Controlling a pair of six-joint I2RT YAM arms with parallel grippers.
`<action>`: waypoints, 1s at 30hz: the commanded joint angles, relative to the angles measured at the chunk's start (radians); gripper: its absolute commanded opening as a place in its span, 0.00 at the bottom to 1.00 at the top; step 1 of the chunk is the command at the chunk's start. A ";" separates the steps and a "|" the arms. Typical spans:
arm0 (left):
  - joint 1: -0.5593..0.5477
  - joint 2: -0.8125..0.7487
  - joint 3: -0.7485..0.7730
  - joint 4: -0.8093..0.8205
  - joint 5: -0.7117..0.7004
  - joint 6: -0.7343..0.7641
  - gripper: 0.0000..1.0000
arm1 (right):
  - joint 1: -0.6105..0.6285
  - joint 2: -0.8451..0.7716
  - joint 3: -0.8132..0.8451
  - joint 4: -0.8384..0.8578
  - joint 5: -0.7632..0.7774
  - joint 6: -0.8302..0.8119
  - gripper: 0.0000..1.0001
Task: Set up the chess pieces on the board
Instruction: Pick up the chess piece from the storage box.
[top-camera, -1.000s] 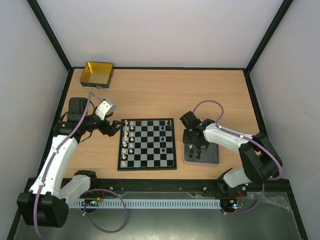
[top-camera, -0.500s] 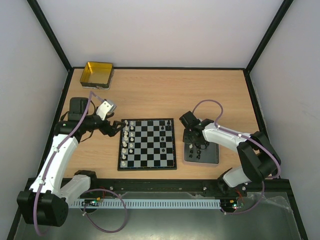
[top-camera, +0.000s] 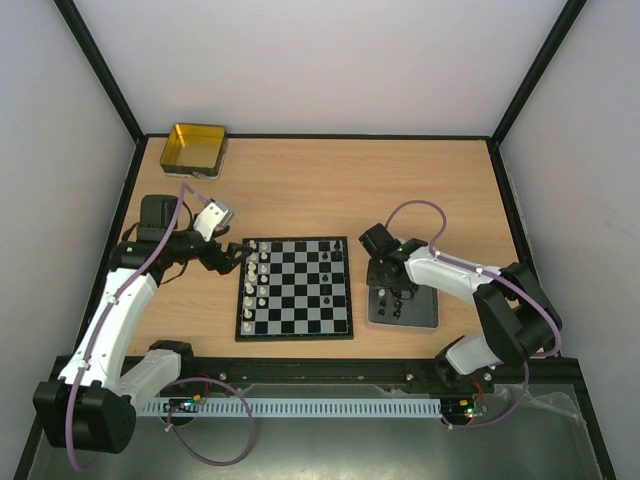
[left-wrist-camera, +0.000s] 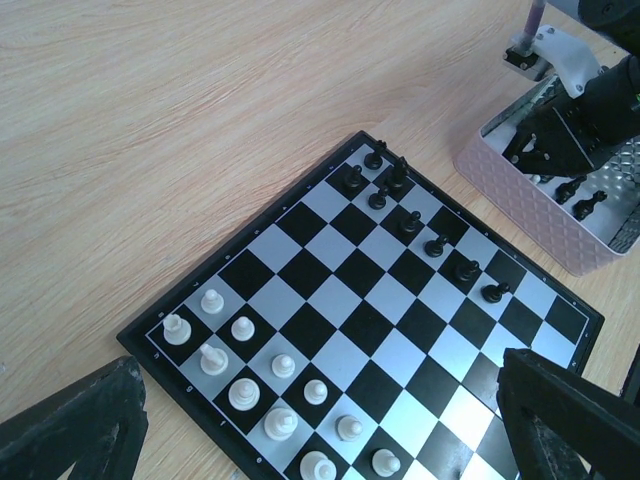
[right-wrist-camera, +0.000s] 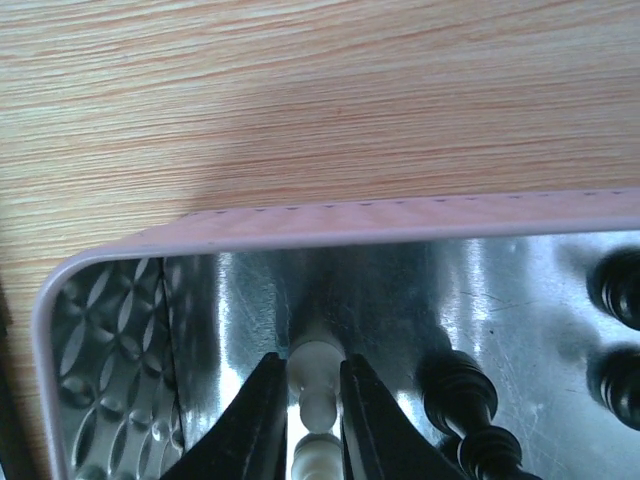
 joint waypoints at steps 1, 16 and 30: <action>-0.004 -0.001 -0.007 -0.021 0.020 0.013 0.95 | -0.006 0.006 -0.015 -0.006 0.039 0.000 0.11; -0.006 0.002 -0.005 -0.025 0.020 0.014 0.95 | -0.007 -0.058 -0.016 -0.045 0.047 0.018 0.02; -0.006 -0.002 -0.006 -0.014 0.002 0.006 0.95 | 0.205 -0.194 0.180 -0.267 0.129 0.095 0.02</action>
